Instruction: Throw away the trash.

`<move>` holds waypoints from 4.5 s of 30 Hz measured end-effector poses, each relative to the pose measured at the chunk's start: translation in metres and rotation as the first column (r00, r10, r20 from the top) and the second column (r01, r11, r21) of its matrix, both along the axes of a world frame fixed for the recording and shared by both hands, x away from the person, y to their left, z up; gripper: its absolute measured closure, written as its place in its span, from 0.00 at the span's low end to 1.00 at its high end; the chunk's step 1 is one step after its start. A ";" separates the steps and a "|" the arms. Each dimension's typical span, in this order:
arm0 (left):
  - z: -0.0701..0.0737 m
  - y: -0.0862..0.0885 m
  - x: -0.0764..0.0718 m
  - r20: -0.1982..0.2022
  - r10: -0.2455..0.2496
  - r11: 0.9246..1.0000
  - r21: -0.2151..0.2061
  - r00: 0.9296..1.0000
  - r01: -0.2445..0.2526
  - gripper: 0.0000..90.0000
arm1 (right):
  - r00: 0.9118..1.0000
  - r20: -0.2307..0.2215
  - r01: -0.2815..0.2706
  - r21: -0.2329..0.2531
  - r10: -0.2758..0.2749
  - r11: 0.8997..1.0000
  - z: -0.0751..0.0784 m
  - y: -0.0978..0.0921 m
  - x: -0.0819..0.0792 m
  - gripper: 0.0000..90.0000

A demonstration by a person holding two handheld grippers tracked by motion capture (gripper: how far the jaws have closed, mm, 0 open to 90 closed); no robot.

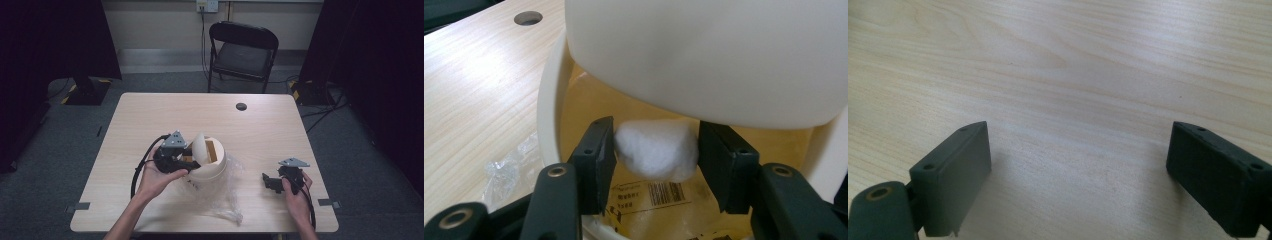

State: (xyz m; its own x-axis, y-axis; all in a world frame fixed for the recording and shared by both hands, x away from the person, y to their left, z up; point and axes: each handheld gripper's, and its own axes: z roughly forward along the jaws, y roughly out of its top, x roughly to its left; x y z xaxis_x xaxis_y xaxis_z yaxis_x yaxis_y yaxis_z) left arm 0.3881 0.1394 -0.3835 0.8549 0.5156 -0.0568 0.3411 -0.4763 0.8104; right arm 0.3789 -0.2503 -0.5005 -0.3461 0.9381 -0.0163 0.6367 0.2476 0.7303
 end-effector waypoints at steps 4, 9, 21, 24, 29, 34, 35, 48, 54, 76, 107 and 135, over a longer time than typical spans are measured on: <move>0.002 0.001 -0.003 0.009 -0.002 1.000 0.013 1.000 0.002 0.49 | 1.000 0.000 0.000 0.000 0.000 1.000 0.000 0.000 0.000 0.11; 0.002 0.000 -0.004 0.016 0.003 1.000 0.011 1.000 -0.003 0.47 | 1.000 0.000 0.000 0.000 0.000 1.000 0.000 0.000 0.000 0.11; 0.005 0.009 -0.003 0.005 0.018 1.000 -0.023 1.000 -0.018 0.57 | 1.000 0.000 0.000 0.000 0.000 1.000 0.000 0.000 0.000 0.11; 0.006 0.011 -0.003 0.011 0.018 1.000 -0.026 1.000 -0.018 0.61 | 1.000 0.000 0.000 0.000 0.000 1.000 0.000 0.000 0.000 0.11; 0.007 0.014 -0.003 0.018 0.027 0.999 -0.026 0.999 -0.026 0.60 | 1.000 0.000 0.000 0.000 0.000 1.000 0.000 0.000 0.000 0.11; 0.010 0.017 -0.007 0.028 0.045 0.998 -0.046 0.999 -0.044 0.56 | 1.000 0.000 0.000 0.000 0.000 1.000 0.000 0.000 0.000 0.11; 0.010 0.017 -0.008 0.041 0.045 0.998 -0.041 0.998 -0.043 0.55 | 1.000 0.000 0.000 0.000 0.000 1.000 0.000 0.000 0.000 0.11; 0.015 0.038 -0.013 0.052 0.077 0.993 -0.091 0.996 -0.072 0.46 | 1.000 0.000 0.000 0.000 0.000 1.000 0.000 0.000 0.000 0.11; 0.014 0.051 -0.014 0.050 0.103 0.990 -0.107 0.993 -0.097 0.39 | 1.000 0.000 0.000 0.000 0.000 1.000 0.000 0.000 0.000 0.11; -0.002 0.096 -0.028 0.016 0.258 0.961 -0.111 0.966 -0.255 0.22 | 1.000 0.000 0.000 0.000 0.000 1.000 0.000 0.000 0.000 0.11; -0.069 0.168 -0.052 -0.106 0.475 0.878 -0.014 0.874 -0.479 0.19 | 1.000 0.000 0.000 0.000 0.000 1.000 0.000 0.000 0.000 0.11; -0.119 0.170 -0.042 -0.030 0.547 0.832 0.126 0.836 -0.540 0.10 | 1.000 0.000 0.000 0.000 0.000 1.000 0.000 0.000 0.000 0.11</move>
